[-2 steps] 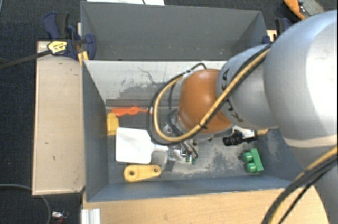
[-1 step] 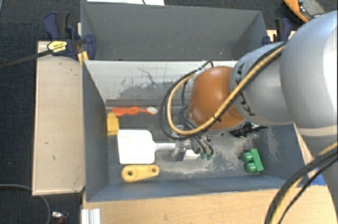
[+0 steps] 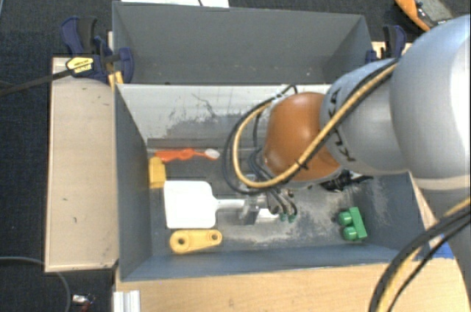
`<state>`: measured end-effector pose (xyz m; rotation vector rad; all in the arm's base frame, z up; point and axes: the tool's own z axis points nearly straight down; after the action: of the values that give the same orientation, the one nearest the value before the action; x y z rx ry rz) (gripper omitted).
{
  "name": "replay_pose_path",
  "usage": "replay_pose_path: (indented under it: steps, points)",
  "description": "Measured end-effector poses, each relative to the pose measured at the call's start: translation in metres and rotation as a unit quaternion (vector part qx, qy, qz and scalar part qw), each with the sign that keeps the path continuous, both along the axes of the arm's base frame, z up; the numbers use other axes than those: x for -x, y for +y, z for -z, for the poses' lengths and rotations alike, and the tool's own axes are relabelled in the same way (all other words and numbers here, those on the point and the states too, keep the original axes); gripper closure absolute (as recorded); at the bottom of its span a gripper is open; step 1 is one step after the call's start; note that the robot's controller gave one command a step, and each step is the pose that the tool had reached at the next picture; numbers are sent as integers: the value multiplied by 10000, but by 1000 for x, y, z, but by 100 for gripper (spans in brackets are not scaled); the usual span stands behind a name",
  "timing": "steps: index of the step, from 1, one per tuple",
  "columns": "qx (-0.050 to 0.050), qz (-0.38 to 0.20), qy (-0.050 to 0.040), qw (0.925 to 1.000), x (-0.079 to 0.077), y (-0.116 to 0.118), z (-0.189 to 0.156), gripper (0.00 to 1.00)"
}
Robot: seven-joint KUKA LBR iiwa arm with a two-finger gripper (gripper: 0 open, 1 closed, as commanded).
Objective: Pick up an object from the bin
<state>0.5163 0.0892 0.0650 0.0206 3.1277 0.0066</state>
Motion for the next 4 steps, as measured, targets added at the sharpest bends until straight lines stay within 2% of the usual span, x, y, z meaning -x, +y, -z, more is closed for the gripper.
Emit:
replay_pose_path:
  steps: [1,3,4]
  points:
    - [-2,13,-9,10000,0,0,-2,100]
    - [-6,34,-14,10000,0,0,-30,100]
    - [0,45,25,10000,2,-1,-72,100]
